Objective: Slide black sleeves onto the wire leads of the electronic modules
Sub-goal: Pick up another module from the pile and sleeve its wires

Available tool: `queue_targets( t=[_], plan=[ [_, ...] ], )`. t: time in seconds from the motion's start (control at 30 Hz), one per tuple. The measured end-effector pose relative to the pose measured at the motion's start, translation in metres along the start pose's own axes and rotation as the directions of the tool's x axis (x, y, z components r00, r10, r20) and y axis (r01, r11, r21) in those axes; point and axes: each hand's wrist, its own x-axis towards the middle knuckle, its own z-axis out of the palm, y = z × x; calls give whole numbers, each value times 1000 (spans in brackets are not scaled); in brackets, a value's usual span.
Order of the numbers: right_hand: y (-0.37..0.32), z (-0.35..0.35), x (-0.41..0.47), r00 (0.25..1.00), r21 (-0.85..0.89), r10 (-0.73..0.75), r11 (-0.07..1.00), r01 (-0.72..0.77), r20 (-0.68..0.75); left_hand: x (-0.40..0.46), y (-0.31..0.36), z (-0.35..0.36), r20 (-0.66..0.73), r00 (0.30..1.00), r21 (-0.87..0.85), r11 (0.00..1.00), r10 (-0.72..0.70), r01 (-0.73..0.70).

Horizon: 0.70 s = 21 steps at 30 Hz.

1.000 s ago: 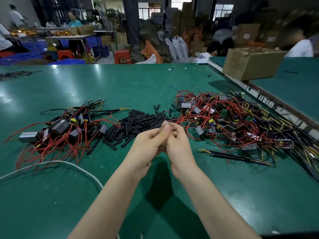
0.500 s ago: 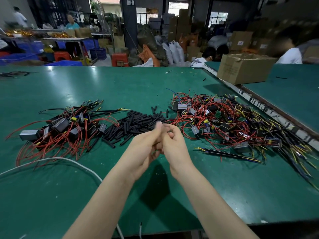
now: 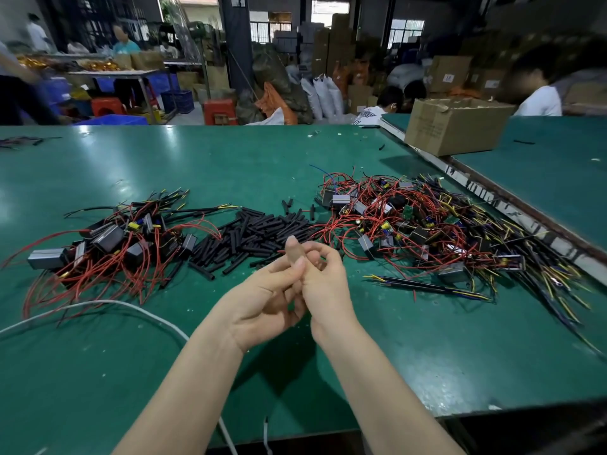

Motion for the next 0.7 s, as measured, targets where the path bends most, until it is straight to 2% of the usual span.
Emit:
queue_targets(
  t=[0.1, 0.2, 0.33, 0.47, 0.57, 0.7],
  plan=[
    [-2, -9, 1, 996, -207, 87, 975, -79, 29, -3, 2, -10, 56, 998, 100, 995, -26, 20],
    [-6, -28, 3, 992, -376, 111, 923, -78, 65, -3, 3, -16, -1, 999, 184, 982, -42, 42],
    [-25, -62, 7, 984, -392, 145, 915, -94, 103, 1, 8, -18, -161, 987, 229, 973, 12, 26],
    [-44, -95, 16, 995, -436, 99, 896, -81, 19, 7, 13, -18, -296, 950, 179, 983, 100, -48],
    [-48, -108, 23, 997, -470, 63, 879, -80, -52, 10, 10, -16, -304, 946, 162, 985, 114, -67],
    [-43, -108, 28, 998, -562, 57, 825, -60, -24, 12, 3, -12, -283, 955, 165, 986, 86, -40]
  ],
)
